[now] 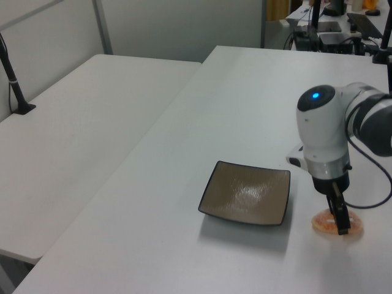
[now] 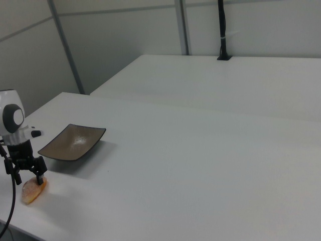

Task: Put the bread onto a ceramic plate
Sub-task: 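Lower the gripper and close it on the bread roll, then lift the bread roll and carry it onto the brown plate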

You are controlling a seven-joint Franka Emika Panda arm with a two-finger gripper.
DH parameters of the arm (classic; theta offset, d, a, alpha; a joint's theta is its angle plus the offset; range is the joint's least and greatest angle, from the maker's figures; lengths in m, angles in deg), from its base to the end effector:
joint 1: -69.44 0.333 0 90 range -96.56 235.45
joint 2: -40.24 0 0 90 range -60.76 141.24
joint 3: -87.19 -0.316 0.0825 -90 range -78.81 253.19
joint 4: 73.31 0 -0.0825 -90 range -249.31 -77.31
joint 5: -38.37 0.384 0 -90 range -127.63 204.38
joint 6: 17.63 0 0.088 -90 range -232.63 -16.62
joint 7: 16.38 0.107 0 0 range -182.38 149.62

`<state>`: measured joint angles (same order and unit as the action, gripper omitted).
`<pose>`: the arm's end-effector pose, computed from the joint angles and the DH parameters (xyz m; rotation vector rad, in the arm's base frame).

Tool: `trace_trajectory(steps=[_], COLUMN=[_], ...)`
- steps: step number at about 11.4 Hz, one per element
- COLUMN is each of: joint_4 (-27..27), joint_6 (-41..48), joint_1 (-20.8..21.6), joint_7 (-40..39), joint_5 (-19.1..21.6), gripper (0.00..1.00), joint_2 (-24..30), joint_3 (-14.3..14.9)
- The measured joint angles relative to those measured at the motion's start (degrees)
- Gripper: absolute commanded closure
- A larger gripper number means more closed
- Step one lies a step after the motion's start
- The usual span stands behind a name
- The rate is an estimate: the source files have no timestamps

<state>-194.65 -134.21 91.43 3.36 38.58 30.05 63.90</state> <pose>0.3791 0.3802 0.3182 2.9721 0.6750 -0.3790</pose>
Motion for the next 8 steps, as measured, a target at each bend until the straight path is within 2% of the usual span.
trace_trajectory(steps=[1,2,8], joint_4=[0.0,0.0,1.0], joint_6=[-0.3,-0.4,-0.4], joint_1=[0.2,0.2,0.1], joint_7=[0.5,0.8,3.1], joint_5=[-0.4,-0.9,-1.2], gripper=[0.56,0.69,0.69], joint_2=[-0.7,-0.9,-0.5], joint_3=[0.0,0.0,0.0])
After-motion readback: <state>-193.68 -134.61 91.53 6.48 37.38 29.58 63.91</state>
